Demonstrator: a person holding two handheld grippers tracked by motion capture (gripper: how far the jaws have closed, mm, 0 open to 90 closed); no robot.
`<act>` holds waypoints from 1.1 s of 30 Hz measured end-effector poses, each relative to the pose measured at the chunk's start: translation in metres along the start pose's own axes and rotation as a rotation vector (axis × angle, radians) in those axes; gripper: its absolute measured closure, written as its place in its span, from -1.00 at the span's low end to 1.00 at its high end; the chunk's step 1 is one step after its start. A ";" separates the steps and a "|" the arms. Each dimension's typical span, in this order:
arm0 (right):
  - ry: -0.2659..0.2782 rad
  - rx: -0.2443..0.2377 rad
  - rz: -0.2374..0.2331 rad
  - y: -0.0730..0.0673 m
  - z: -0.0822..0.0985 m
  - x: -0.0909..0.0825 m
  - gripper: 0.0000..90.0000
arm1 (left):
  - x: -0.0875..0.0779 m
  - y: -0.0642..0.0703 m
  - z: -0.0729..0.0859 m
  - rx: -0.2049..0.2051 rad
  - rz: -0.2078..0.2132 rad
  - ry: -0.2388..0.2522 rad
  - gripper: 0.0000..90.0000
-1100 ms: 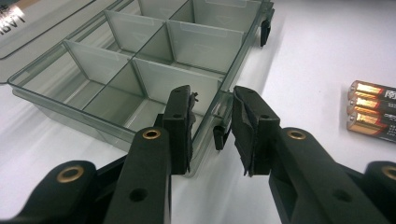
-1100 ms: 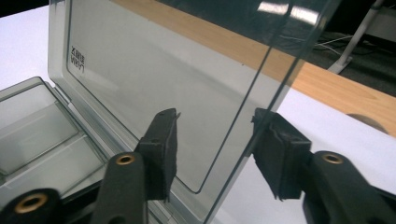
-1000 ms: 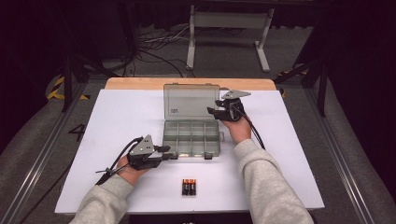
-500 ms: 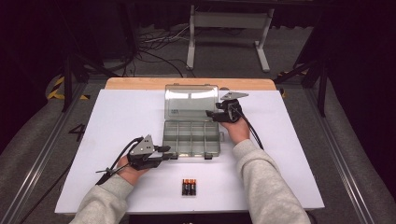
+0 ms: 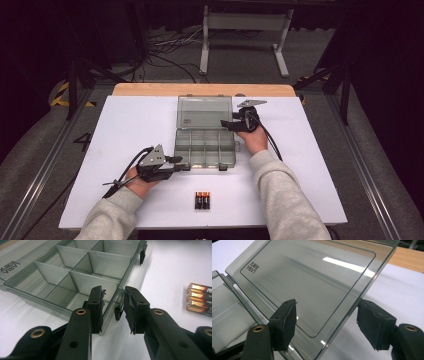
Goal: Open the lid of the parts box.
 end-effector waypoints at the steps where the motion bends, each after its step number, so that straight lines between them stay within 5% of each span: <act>1: -0.001 0.005 -0.003 0.000 0.000 0.000 -0.28 | 0.000 0.000 0.000 0.000 0.000 0.000 0.51; 14: -0.005 0.029 -0.014 0.001 0.002 0.001 -0.38 | 0.000 0.001 0.000 -0.009 0.016 0.007 0.45; 22: 0.039 0.009 -0.008 -0.002 -0.010 -0.017 -0.51 | -0.006 0.000 -0.005 -0.008 0.017 0.037 0.38; 27: 0.082 -0.032 -0.018 -0.013 -0.023 -0.041 -0.65 | -0.018 -0.001 -0.011 -0.028 -0.006 0.068 0.17; 33: 0.122 -0.085 -0.036 -0.029 -0.034 -0.072 -0.76 | -0.032 -0.009 -0.014 -0.082 -0.057 0.103 -0.30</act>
Point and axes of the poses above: each handheld gripper's, and its own axes: x roughly forward along the jaws, z roughly out of its underside, y roughly to its right, the point moved 8 cm from there along x, roughly forward along the jaws, and after that the axes turned 7 degrees about x, right-handed, at the moved point
